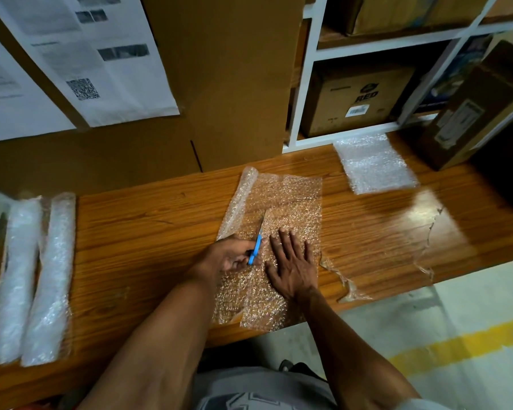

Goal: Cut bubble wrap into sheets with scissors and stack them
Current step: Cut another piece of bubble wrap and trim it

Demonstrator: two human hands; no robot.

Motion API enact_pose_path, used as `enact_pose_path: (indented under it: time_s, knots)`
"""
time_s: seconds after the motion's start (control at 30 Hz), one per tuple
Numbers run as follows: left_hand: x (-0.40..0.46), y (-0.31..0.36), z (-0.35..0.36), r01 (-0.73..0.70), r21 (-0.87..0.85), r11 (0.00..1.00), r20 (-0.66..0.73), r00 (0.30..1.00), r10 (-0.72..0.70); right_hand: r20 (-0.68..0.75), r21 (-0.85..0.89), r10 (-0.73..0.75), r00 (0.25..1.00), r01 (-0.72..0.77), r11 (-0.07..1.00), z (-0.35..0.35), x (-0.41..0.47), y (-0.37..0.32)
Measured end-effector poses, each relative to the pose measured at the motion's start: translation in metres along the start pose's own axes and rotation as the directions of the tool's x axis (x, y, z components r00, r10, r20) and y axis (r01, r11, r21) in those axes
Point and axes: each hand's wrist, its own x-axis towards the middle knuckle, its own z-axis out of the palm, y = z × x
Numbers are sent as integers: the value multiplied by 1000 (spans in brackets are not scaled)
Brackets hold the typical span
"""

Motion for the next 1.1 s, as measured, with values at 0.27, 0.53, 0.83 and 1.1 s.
enact_pose_path:
  time_s: [0.27, 0.53, 0.83, 1.1]
  knots:
    - [16, 10, 1, -28, -42, 999, -19, 999, 27, -19, 10, 1, 1000, -1, 1000, 0, -1, 0]
    - [27, 8, 4, -30, -12, 999, -94, 995, 29, -22, 10, -8, 1000, 8, 1000, -2, -2, 0]
    - [33, 22, 4, 0, -89, 996, -29, 1000, -3, -29, 22, -7, 1000, 8, 1000, 1, 0, 2]
    - [46, 37, 7, -3, -93, 996, -36, 999, 0, -39, 30, -8, 999, 10, 1000, 1, 0, 2]
